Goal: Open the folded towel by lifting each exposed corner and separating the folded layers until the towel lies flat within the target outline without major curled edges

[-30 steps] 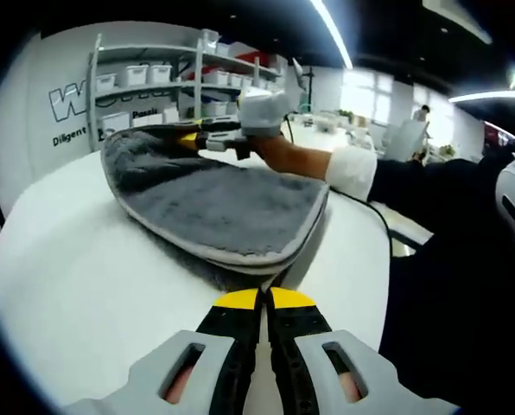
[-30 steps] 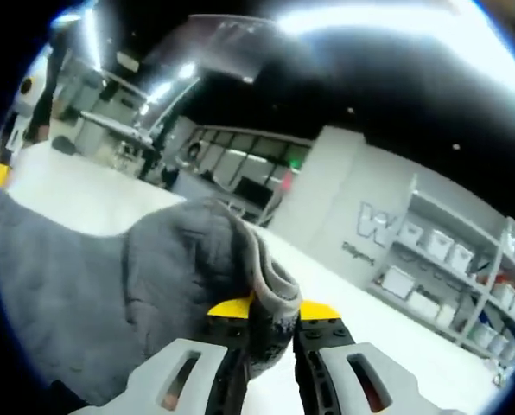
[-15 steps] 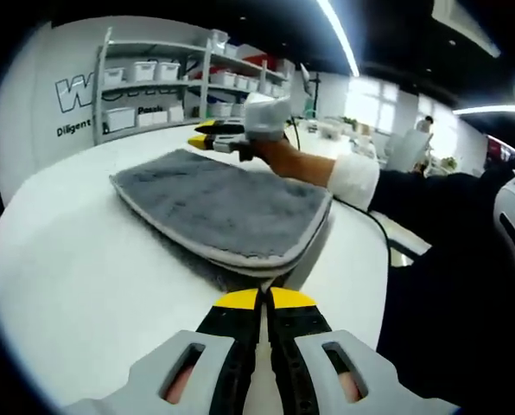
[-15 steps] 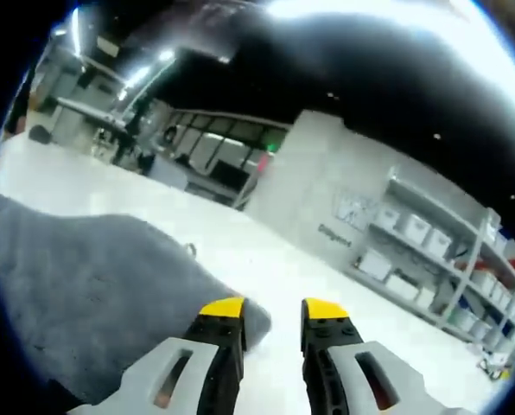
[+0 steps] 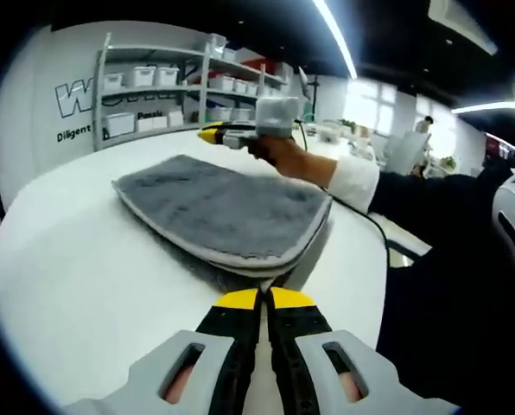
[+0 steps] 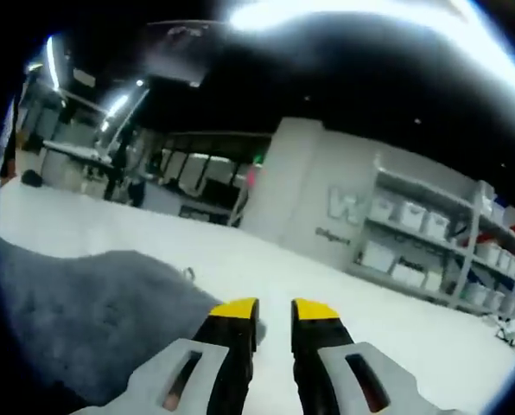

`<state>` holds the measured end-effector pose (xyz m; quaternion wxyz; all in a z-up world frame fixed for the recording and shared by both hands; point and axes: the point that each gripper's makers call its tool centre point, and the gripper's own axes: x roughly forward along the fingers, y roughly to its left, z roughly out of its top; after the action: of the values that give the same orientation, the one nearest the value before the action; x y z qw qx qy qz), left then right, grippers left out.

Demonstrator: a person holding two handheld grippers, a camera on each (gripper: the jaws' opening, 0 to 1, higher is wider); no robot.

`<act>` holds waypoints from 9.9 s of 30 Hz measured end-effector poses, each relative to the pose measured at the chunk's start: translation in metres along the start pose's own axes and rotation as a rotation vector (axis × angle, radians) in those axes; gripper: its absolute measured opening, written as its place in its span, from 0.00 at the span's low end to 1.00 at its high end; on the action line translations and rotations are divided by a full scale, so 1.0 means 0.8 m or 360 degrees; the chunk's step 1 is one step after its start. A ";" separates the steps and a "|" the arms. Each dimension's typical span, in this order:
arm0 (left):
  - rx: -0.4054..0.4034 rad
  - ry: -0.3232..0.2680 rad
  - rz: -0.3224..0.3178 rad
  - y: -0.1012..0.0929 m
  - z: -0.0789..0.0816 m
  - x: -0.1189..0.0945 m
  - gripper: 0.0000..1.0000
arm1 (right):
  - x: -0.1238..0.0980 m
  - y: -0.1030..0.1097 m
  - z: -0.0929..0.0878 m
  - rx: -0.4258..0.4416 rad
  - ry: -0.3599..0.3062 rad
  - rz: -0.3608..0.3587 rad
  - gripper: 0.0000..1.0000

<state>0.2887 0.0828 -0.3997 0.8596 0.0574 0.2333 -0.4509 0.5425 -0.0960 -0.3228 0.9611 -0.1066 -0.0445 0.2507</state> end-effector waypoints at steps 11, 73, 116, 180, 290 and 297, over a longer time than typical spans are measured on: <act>0.0068 -0.0140 -0.0061 -0.004 0.017 -0.002 0.15 | -0.005 0.000 0.005 0.0102 -0.0023 0.0086 0.63; 0.0019 -0.0420 -0.0116 -0.016 0.059 0.014 0.07 | -0.175 0.267 0.070 -0.0549 -0.0282 0.0995 0.93; -0.0528 -0.0698 -0.0174 -0.012 0.094 0.006 0.03 | -0.151 0.294 0.037 -0.1137 -0.0159 0.0503 0.42; -0.0001 -0.0156 0.0253 0.026 0.013 0.042 0.01 | -0.173 0.159 0.056 -0.0001 -0.0095 0.0212 0.00; -0.0066 -0.0173 0.0260 0.036 0.011 0.043 0.01 | -0.269 0.045 -0.035 0.0015 0.0537 0.0080 0.00; -0.0071 -0.0183 0.0247 0.038 0.013 0.043 0.01 | -0.276 0.040 -0.046 0.0033 0.0630 0.0106 0.00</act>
<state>0.3330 0.0715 -0.4097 0.9050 0.0300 0.1883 -0.3803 0.3405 -0.1837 -0.3732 0.9434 -0.1453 0.1516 0.2568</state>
